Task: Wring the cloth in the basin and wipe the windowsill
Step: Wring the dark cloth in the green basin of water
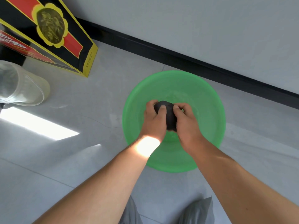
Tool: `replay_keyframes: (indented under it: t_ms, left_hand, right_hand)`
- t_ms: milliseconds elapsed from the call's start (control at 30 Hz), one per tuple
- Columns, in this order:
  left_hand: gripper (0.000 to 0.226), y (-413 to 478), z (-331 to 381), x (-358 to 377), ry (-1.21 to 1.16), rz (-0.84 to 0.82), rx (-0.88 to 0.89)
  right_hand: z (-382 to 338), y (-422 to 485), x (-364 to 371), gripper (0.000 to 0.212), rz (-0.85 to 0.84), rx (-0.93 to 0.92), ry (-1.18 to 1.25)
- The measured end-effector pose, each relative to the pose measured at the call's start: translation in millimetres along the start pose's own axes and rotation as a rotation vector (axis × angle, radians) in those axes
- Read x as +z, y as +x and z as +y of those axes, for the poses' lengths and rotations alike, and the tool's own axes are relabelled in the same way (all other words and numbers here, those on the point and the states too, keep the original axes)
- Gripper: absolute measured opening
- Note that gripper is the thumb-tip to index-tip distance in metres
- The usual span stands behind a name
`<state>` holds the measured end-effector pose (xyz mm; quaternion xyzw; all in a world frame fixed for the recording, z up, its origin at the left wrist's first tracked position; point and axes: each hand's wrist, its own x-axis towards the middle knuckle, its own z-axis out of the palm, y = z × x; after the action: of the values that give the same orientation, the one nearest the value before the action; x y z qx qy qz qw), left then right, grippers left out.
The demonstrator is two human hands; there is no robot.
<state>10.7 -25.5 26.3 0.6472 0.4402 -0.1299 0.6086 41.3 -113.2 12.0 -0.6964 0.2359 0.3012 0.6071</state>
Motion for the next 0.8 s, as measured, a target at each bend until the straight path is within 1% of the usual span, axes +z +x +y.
replay_keyframes:
  t_ms: [67, 167, 200, 267, 300, 333, 367, 400, 433, 500, 600, 700, 800]
  left_hand:
    - [0.049, -3, -5, -1, -0.076, -0.080, 0.033]
    - [0.059, -9, -10, -2, -0.235, -0.127, 0.090]
    - [0.062, -10, -12, -2, -0.246, -0.131, 0.102]
    - [0.068, -12, -13, 2, -0.154, -0.101, 0.167]
    - [0.062, -13, -13, 4, -0.080, -0.069, 0.221]
    - [0.049, -13, -13, 5, -0.006, -0.026, 0.288]
    - [0.031, -13, -12, 6, 0.068, 0.028, 0.346]
    - [0.017, -12, -11, 7, 0.130, 0.077, 0.370]
    - [0.018, -11, -12, 7, 0.176, 0.119, 0.370]
    - [0.033, -8, -14, 7, 0.218, 0.157, 0.322]
    - [0.042, -3, -14, 11, 0.166, 0.185, 0.228]
    - [0.043, 1, -13, 14, 0.084, 0.194, 0.156]
    - [0.038, 3, -14, 14, 0.008, 0.168, 0.110]
  right_hand:
    - [-3, 1, -3, 0.020, 0.035, -0.034, 0.014]
    - [-7, 0, -5, 0.021, 0.009, -0.008, 0.053]
    - [-8, -1, -5, 0.020, -0.013, 0.009, 0.072]
    - [-10, -5, -2, 0.019, -0.055, 0.046, 0.132]
    - [-10, -7, -1, 0.019, -0.070, 0.064, 0.156]
    - [-11, -9, 1, 0.020, -0.076, 0.076, 0.159]
    - [-11, -10, 3, 0.024, -0.073, 0.077, 0.130]
    - [-10, -11, 4, 0.028, -0.061, 0.064, 0.074]
    - [-9, -12, 5, 0.033, -0.048, 0.044, 0.013]
    - [-8, -14, 5, 0.042, -0.042, 0.001, -0.065]
    - [-7, -17, 8, 0.047, -0.040, 0.029, -0.082]
    - [-4, -14, 13, 0.039, -0.025, 0.118, -0.026]
    - [0, -11, 14, 0.022, -0.018, 0.140, 0.012]
